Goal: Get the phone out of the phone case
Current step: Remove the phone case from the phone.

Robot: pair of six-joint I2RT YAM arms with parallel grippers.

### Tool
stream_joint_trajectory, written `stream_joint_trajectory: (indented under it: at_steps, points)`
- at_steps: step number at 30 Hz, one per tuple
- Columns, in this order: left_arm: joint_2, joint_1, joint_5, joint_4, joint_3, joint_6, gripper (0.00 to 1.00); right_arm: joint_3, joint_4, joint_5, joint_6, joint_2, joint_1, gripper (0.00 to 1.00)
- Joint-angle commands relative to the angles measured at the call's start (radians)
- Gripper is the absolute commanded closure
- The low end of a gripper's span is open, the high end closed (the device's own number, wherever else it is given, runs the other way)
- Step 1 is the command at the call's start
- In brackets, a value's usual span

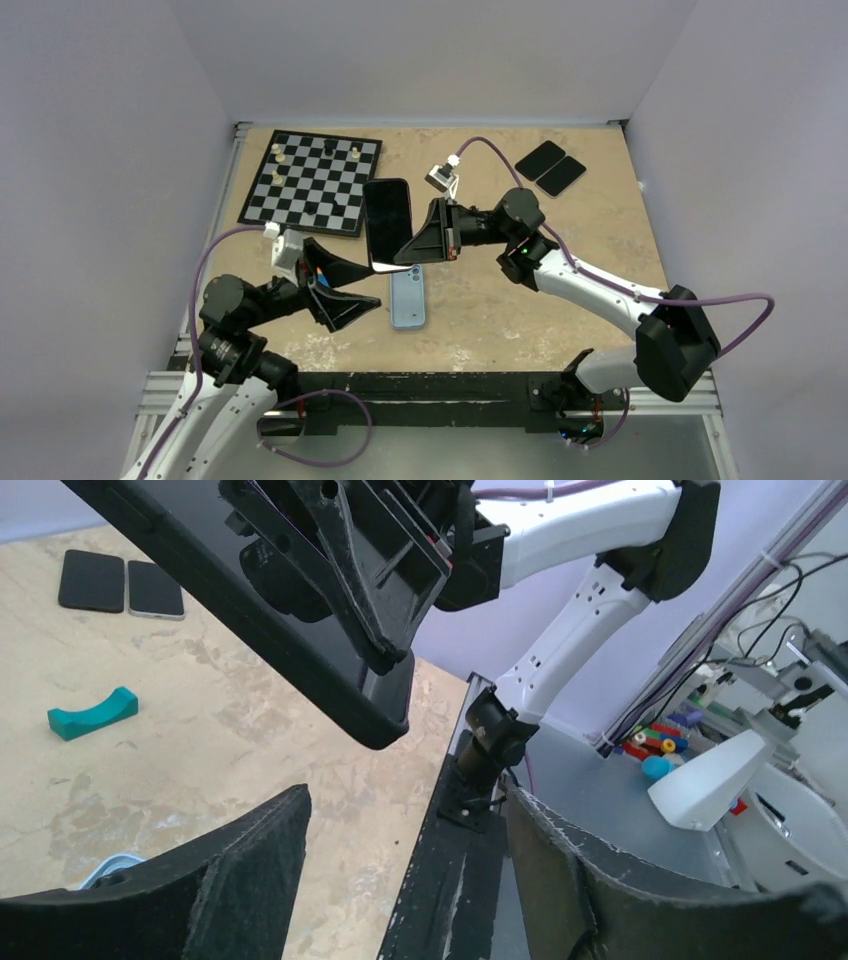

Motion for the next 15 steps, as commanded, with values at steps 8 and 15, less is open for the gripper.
stream_joint_trajectory:
  at_steps: [8,15]
  points:
    - [0.142,0.002,-0.104,0.118,0.110,-0.161,0.50,0.078,0.000,0.064,-0.087,-0.034,0.002,1.00]
    - [0.168,0.002,-0.087,0.113,0.112,-0.088,0.79,0.087,-0.026,0.056,-0.098,-0.045,0.004,1.00]
